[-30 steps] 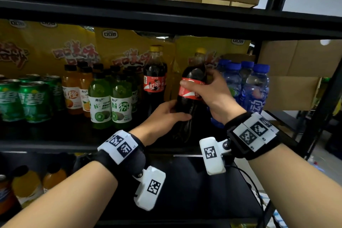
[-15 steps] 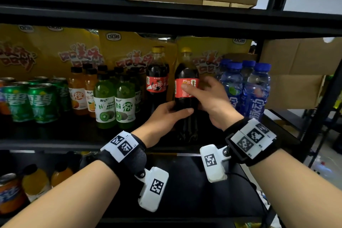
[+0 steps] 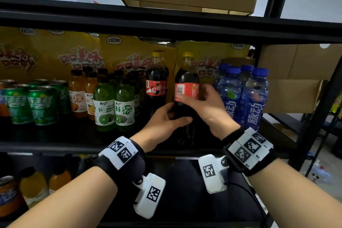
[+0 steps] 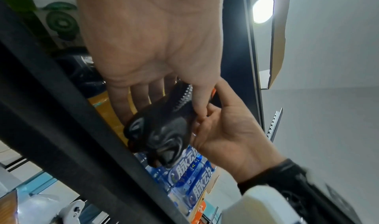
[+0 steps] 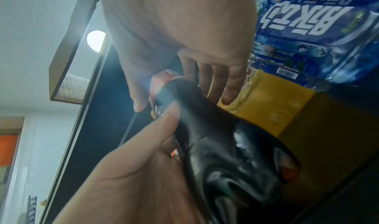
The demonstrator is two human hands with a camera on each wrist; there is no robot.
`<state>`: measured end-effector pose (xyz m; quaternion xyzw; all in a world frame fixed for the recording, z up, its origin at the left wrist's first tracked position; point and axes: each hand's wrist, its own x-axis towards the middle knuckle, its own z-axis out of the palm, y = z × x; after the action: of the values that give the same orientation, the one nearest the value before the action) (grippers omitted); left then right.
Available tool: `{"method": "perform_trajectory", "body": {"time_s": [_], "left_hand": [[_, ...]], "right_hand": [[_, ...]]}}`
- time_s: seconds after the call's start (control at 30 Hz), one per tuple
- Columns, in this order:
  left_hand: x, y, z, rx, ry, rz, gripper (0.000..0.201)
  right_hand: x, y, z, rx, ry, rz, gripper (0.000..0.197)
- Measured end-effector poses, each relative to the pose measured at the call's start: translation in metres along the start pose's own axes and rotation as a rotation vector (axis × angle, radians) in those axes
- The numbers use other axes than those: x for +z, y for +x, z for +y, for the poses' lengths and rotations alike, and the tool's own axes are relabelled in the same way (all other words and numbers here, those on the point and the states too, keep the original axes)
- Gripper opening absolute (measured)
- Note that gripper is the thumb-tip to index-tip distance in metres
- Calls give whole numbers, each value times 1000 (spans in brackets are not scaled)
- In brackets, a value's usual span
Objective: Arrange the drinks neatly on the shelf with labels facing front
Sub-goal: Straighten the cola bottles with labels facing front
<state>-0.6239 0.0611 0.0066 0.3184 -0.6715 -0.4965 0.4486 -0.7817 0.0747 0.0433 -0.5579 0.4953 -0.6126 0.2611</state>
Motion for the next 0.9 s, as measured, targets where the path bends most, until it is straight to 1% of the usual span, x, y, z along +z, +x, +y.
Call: {"method": "perform_trajectory", "body": {"time_s": [0.03,0.1,0.17,0.2,0.27,0.3,0.37,0.4,0.43,0.5,0.57,0.63,0.7,0.8,0.83,0.9], "left_hand": [[1,-1,-1,19,31,26,67],[3,0,-3,33,22,47,66],[3,0,-3,9,-21,-6,57],[2,0,-2,-22,-56,-60,57],[0,-1,1,-96,-128,-154,68],[-2,-1,2,-110,-134,-173,72],[-4,-2,2,-86,-117,-167,70],[-5,-2,1,-69,-112,-154,68],[-5,-2,0,-56,-106,-133,67],[-5,-1,-5,-31,-90,-73,74],[-4,-2,-6,-8,-62,-32,81],[-4,-1,-7,-1,-51,-20,83],[-2,-2,-5,-40,-43,-35,81],[1,-2,-1,-128,-98,-84,83],[2,-2,-2,-128,-107,-79,79],[3,-1,-5,-75,-97,-59,58]], "right_hand": [[0,0,-1,-3,-15,-8,68],[-1,2,-3,0,-4,-12,56],[-2,4,-3,4,46,-16,43],[-2,5,-3,9,71,-11,41],[-1,5,-3,20,102,8,41],[-2,5,-2,26,119,15,41],[-1,4,-1,35,146,11,38],[-1,3,0,33,144,-1,39],[0,2,2,25,130,-15,44],[2,-1,3,7,85,-42,57],[3,0,3,-6,62,-46,57],[1,2,1,-13,77,-22,57],[0,5,-1,12,124,5,61],[-2,5,-1,54,195,28,64],[-2,5,-1,63,193,23,63],[-3,5,0,61,156,-5,57]]}}
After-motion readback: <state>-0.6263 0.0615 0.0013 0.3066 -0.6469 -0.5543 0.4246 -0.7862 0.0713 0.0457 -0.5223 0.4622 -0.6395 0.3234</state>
